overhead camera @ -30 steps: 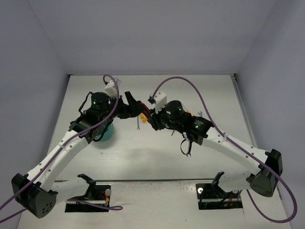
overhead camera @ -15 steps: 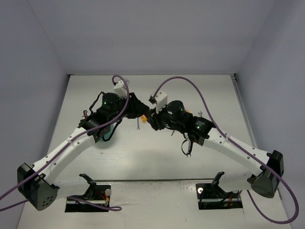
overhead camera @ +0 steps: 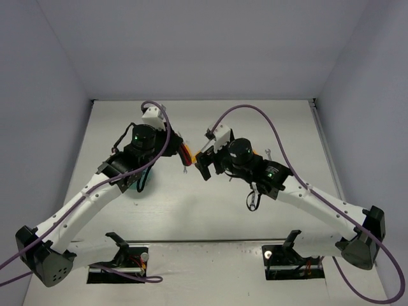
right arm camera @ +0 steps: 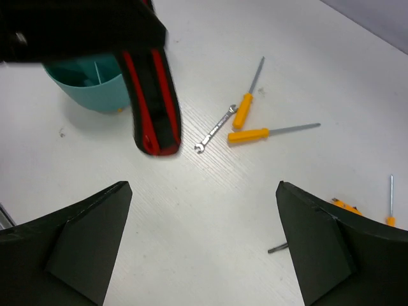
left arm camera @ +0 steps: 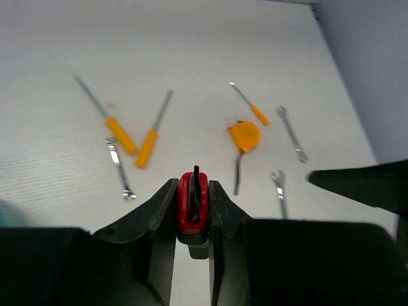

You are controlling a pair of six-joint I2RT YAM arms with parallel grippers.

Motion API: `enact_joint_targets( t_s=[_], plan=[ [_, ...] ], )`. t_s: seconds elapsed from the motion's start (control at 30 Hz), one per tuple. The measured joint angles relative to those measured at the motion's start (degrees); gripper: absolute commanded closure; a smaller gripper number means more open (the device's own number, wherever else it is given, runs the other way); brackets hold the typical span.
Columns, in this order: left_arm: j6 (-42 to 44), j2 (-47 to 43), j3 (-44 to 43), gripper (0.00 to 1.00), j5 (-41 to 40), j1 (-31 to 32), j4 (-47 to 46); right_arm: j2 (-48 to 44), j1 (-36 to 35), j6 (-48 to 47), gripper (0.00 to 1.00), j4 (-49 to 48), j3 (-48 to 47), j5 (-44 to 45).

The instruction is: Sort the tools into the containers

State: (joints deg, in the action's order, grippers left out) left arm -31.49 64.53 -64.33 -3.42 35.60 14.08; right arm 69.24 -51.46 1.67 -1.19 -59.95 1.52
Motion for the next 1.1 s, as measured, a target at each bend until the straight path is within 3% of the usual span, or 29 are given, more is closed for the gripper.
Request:
enact_joint_targets(
  t_s=[0.13, 0.43, 1.1],
  plan=[
    [7.55, -2.37, -1.97, 1.0, -8.97, -2.49, 3.15, -4.39, 0.04, 0.37, 0.03, -0.06, 3.34, 3.55],
    [14.86, -2.64, -1.96, 1.0, -17.25, -17.31, 3.81, -8.06, 0.11, 1.91, 0.03, -0.26, 9.11, 6.51],
    [14.77, 2.54, 4.77, 1.0, -20.03, -21.38, 5.29, -11.72, 0.52, 2.76, 0.03, -0.33, 12.3, 8.62]
  ],
)
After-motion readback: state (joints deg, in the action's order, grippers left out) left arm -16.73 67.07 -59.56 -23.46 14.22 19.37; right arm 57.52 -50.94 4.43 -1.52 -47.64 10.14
